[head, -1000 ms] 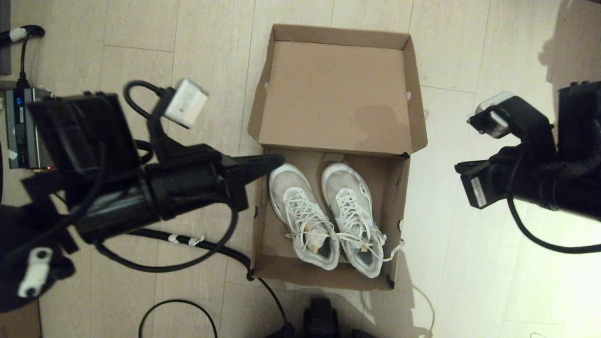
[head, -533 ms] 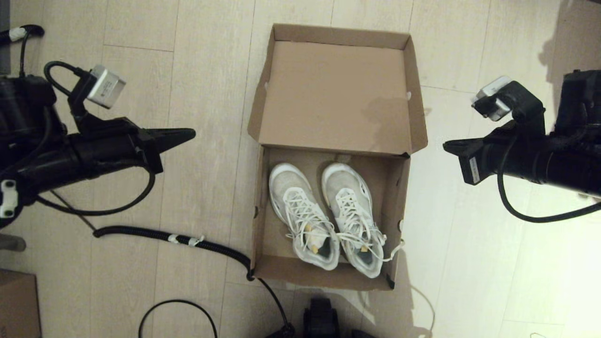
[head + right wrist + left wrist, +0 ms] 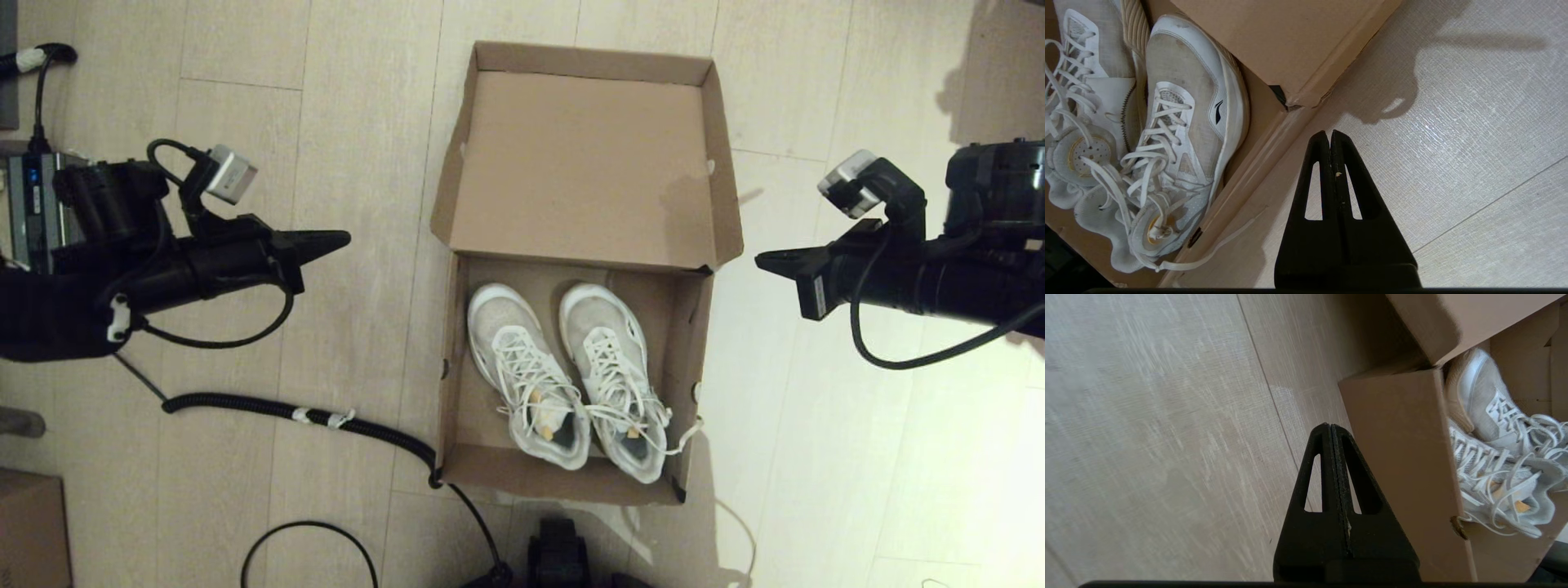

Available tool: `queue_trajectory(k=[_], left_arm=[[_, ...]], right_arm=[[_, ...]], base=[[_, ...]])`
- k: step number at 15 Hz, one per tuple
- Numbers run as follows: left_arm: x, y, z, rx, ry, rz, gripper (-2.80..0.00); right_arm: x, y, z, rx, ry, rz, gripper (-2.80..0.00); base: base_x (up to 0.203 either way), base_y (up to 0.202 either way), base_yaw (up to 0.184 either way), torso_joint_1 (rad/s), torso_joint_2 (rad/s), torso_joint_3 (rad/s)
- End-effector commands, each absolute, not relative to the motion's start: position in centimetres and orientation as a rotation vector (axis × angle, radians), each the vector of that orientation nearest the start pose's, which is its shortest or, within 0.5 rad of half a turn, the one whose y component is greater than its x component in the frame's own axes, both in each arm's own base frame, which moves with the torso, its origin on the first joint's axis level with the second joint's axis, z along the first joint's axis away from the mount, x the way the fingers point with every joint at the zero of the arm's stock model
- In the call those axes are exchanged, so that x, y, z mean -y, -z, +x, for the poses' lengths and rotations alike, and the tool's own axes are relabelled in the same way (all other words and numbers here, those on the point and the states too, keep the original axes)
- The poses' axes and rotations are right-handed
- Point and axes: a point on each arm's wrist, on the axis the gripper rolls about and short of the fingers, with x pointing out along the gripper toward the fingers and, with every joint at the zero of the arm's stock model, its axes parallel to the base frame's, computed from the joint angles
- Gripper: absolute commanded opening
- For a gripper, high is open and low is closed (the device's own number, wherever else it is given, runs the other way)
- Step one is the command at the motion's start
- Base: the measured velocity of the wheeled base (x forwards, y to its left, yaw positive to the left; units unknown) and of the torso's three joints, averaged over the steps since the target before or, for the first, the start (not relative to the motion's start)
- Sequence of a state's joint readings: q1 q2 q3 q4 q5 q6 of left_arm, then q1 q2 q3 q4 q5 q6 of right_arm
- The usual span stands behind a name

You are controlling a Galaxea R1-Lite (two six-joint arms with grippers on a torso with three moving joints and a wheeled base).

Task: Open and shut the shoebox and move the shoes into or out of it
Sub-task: Close the shoe box

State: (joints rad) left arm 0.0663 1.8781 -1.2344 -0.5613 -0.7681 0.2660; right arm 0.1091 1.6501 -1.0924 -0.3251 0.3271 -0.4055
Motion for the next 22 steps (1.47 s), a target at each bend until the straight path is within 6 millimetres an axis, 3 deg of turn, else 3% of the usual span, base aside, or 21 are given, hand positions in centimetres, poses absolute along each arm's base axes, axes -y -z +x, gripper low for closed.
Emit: queue_trajectory(k=[1, 11, 16, 22], left_arm=[[-0.7, -21.9, 38.8, -0.004, 0.720, 0.213, -2.80], [1.5, -20.9, 45.7, 0.060, 0.768, 0.184, -2.80], [4.4, -22.0, 47.3, 0.125, 0.816, 0.169, -2.80], [9.5, -23.4, 47.2, 0.165, 0.871, 0.120, -2.80]], right_arm=[[-4.2, -24.4, 31.2, -0.150, -0.481, -0.371, -2.80], [-4.6, -21.4, 34.6, -0.139, -0.496, -0.330, -2.80], [-4.7, -21.0, 35.8, -0.111, -0.491, -0.326, -2.80], [-5.0, -21.0, 36.1, -0.106, -0.498, -0.316, -2.80]], base=[[0.000, 0.000, 0.000, 0.000, 0.00, 0.000], [0.000, 0.000, 0.000, 0.000, 0.00, 0.000], [0.000, 0.000, 0.000, 0.000, 0.00, 0.000], [0.000, 0.000, 0.000, 0.000, 0.00, 0.000]])
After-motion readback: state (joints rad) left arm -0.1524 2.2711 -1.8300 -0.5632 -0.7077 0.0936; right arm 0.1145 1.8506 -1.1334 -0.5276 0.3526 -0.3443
